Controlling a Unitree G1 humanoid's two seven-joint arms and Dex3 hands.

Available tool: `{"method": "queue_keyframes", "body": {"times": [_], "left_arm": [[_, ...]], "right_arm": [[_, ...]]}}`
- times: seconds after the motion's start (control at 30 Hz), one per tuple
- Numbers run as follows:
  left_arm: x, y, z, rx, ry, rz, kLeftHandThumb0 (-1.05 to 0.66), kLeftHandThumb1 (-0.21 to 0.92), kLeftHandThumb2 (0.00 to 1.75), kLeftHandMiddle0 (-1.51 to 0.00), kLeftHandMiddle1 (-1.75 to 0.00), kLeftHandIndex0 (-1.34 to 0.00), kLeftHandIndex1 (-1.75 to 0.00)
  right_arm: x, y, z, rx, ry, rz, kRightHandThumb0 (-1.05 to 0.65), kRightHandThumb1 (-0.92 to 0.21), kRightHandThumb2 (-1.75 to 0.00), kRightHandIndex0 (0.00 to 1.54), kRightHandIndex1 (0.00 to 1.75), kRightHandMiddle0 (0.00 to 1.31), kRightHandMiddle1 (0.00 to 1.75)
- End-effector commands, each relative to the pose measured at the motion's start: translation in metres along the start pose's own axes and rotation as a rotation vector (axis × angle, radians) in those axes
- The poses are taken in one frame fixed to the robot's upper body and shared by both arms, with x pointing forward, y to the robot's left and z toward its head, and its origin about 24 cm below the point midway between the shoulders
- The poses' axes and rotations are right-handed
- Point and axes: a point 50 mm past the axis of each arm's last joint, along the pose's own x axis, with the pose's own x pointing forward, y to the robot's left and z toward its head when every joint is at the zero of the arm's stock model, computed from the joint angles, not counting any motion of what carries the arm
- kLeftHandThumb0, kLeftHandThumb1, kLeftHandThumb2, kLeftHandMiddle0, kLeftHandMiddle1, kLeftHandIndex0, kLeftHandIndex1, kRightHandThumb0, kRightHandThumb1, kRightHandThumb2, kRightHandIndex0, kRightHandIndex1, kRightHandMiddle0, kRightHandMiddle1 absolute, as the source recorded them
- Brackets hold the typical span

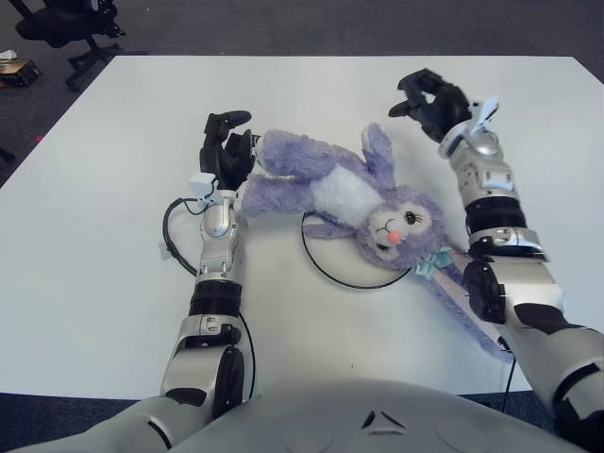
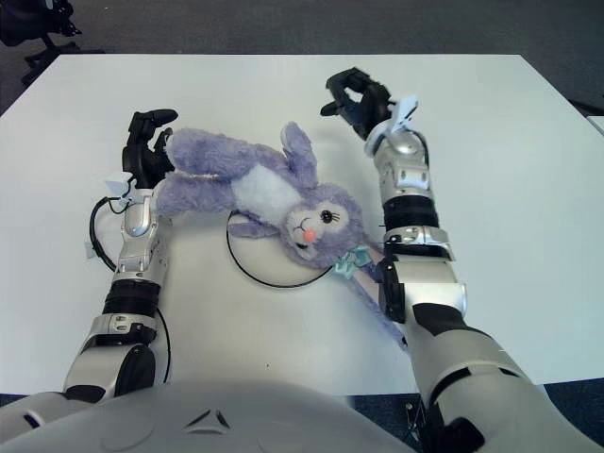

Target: Put the doll into the plate.

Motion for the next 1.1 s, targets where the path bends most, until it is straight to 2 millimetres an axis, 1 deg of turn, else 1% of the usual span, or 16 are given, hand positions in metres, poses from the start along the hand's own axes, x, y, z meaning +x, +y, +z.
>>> {"method": "queue_keyframes", "body": {"times": [0.0, 0.03, 0.07, 0.13, 0.2, 0.3, 0.43, 0.53, 0.7, 0.8, 0.83, 0.87, 0.93, 1.07], "left_arm": [[-0.01, 0.007, -0.011, 0.009, 0.045, 0.022, 0.0, 0.92, 0.27, -0.52, -1.39, -0.35, -1.42], [-0.01, 0.008, -0.011, 0.009, 0.045, 0.022, 0.0, 0.92, 0.27, -0.52, -1.39, -0.35, -1.42], [-0.01, 0.008, -0.011, 0.01, 0.046, 0.022, 0.0, 0.92, 0.27, -0.52, -1.39, -0.35, -1.42], [-0.01, 0.009, -0.011, 0.011, 0.048, 0.022, 0.0, 0.92, 0.27, -0.52, -1.38, -0.35, -1.42], [-0.01, 0.009, -0.011, 0.012, 0.05, 0.022, 0.0, 0.92, 0.27, -0.52, -1.38, -0.35, -1.42], [-0.009, 0.01, -0.011, 0.012, 0.051, 0.022, 0.0, 0.92, 0.27, -0.52, -1.38, -0.35, -1.42], [-0.008, 0.011, -0.011, 0.017, 0.057, 0.02, 0.0, 0.92, 0.27, -0.52, -1.38, -0.35, -1.42], [-0.008, 0.012, -0.011, 0.019, 0.059, 0.02, 0.0, 0.92, 0.27, -0.52, -1.38, -0.35, -1.42], [-0.008, 0.014, -0.01, 0.023, 0.061, 0.017, 0.0, 0.92, 0.27, -0.52, -1.38, -0.36, -1.42], [-0.008, 0.015, -0.01, 0.024, 0.062, 0.016, 0.0, 0.92, 0.27, -0.52, -1.38, -0.36, -1.42], [-0.008, 0.015, -0.01, 0.025, 0.062, 0.015, 0.0, 0.92, 0.27, -0.52, -1.38, -0.36, -1.42], [-0.008, 0.016, -0.009, 0.025, 0.062, 0.015, 0.0, 0.92, 0.27, -0.52, -1.39, -0.36, -1.42], [-0.007, 0.017, -0.009, 0.027, 0.062, 0.013, 0.0, 0.92, 0.27, -0.52, -1.39, -0.36, -1.42], [-0.007, 0.018, -0.008, 0.029, 0.064, 0.009, 0.0, 0.92, 0.27, -0.52, -1.4, -0.36, -1.41]], "right_arm": [[0.0, -0.004, 0.007, 0.035, 0.004, -0.015, -0.01, -0.92, -0.32, 0.38, 1.48, 0.38, 1.47], [0.0, -0.004, 0.007, 0.036, 0.005, -0.016, -0.01, -0.92, -0.32, 0.38, 1.48, 0.37, 1.47], [-0.001, -0.012, 0.01, 0.044, 0.023, -0.026, -0.01, -0.92, -0.32, 0.38, 1.48, 0.37, 1.47], [-0.004, -0.023, 0.014, 0.055, 0.046, -0.038, -0.01, -0.91, -0.32, 0.46, 1.49, 0.35, 1.4], [-0.007, -0.029, 0.015, 0.056, 0.054, -0.04, -0.01, -0.91, -0.32, 0.5, 1.49, 0.35, 1.37], [-0.009, -0.032, 0.015, 0.056, 0.057, -0.039, -0.01, -0.9, -0.32, 0.52, 1.48, 0.34, 1.35], [-0.014, -0.036, 0.01, 0.035, 0.057, -0.053, -0.01, -0.89, -0.32, 0.55, 1.47, 0.36, 1.33], [-0.017, -0.037, 0.007, 0.017, 0.058, -0.061, -0.01, -0.89, -0.32, 0.56, 1.46, 0.37, 1.33], [-0.029, -0.039, -0.003, -0.053, 0.026, -0.058, -0.01, -0.88, -0.32, 0.57, 1.45, 0.37, 1.33], [-0.033, -0.039, -0.006, -0.069, 0.012, -0.052, -0.01, -0.86, -0.37, 0.57, 1.44, 0.35, 1.36], [-0.037, -0.039, -0.008, -0.102, -0.004, -0.049, -0.01, -0.86, -0.37, 0.57, 1.44, 0.34, 1.37], [-0.041, -0.038, -0.009, -0.126, -0.016, -0.045, -0.01, -0.86, -0.38, 0.56, 1.45, 0.33, 1.38], [-0.05, -0.035, -0.012, -0.195, -0.049, -0.051, -0.01, -0.85, -0.45, 0.53, 1.49, 0.28, 1.45], [-0.061, -0.03, -0.018, -0.278, -0.104, -0.113, -0.01, -0.83, -0.51, 0.49, 1.54, 0.23, 1.49]]}}
